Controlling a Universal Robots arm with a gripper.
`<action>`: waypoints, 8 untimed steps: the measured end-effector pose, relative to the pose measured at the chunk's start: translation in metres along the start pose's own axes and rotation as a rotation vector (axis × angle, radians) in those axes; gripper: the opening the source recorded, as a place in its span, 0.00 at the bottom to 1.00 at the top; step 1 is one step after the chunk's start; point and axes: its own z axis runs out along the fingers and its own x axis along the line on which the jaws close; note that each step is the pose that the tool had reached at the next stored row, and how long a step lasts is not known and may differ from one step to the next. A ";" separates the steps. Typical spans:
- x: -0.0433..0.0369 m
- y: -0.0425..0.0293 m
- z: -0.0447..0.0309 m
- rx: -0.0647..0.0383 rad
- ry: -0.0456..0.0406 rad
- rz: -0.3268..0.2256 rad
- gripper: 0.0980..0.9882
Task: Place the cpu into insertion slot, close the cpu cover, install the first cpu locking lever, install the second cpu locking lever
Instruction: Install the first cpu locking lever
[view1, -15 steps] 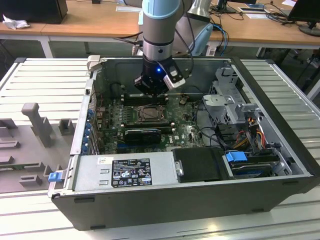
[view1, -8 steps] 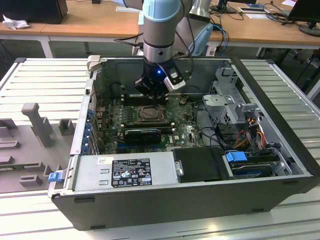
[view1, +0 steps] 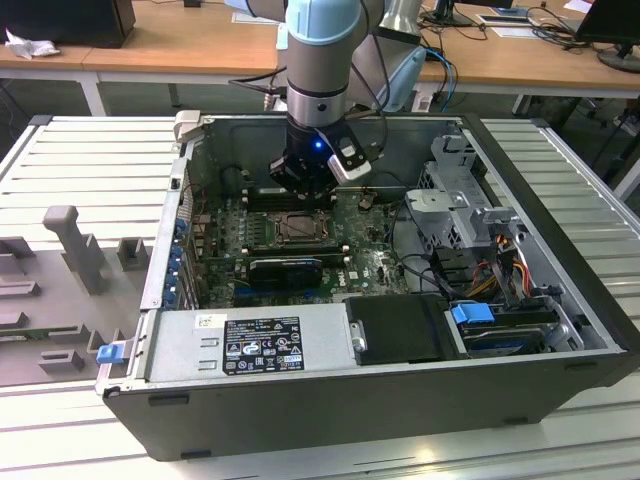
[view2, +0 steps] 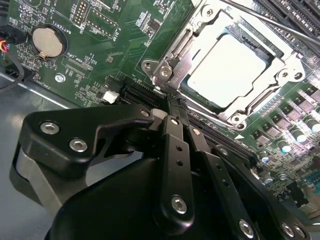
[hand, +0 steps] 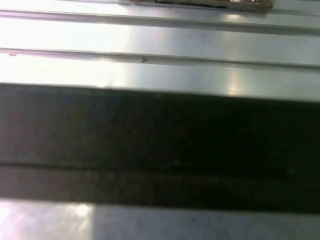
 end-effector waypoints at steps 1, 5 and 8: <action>0.0000 0.0000 0.0000 0.000 0.0000 0.000 0.01; -0.0001 0.0002 -0.0009 -0.001 -0.0005 0.000 0.01; -0.0001 0.0003 -0.0023 0.000 -0.0003 0.000 0.01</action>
